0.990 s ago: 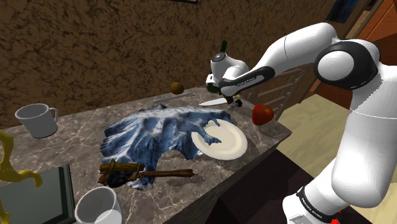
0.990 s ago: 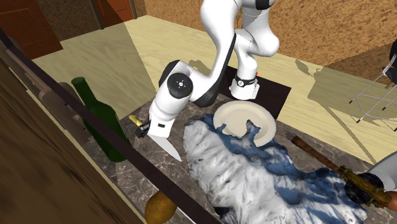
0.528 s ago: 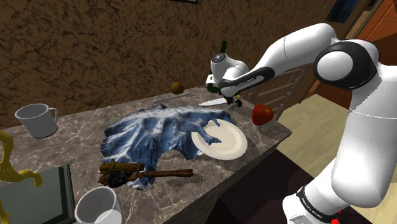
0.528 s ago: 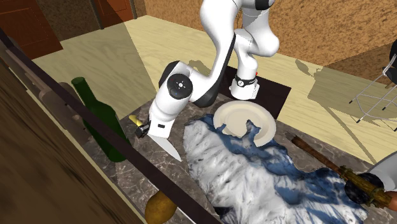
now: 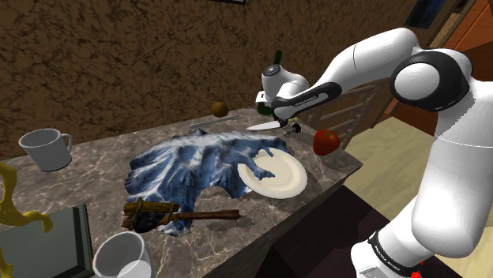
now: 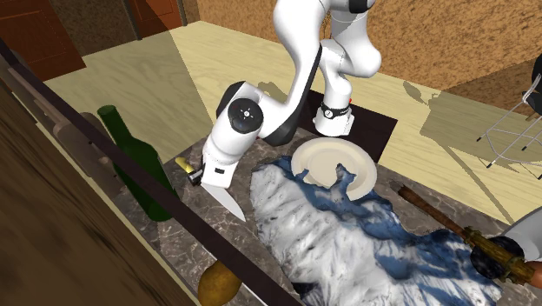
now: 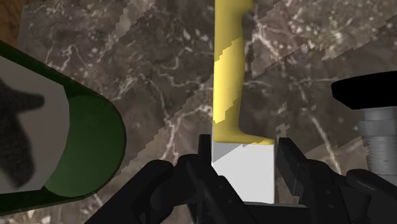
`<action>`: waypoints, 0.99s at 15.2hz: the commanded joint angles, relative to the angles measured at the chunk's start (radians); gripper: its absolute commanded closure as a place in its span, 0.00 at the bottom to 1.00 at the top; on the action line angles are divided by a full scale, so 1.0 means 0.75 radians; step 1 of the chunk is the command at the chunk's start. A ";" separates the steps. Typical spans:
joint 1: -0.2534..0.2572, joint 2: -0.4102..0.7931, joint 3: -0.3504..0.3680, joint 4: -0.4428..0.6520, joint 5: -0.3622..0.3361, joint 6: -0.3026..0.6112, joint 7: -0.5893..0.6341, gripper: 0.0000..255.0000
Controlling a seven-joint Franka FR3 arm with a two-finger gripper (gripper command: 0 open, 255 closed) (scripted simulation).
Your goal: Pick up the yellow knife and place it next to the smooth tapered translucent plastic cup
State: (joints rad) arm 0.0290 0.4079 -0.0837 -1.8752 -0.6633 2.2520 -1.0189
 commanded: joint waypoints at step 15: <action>0.000 -0.119 0.017 0.046 0.061 -0.158 -0.108 1.00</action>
State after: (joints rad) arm 0.0276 0.3252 -0.0723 -1.8443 -0.6208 2.1439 -1.0955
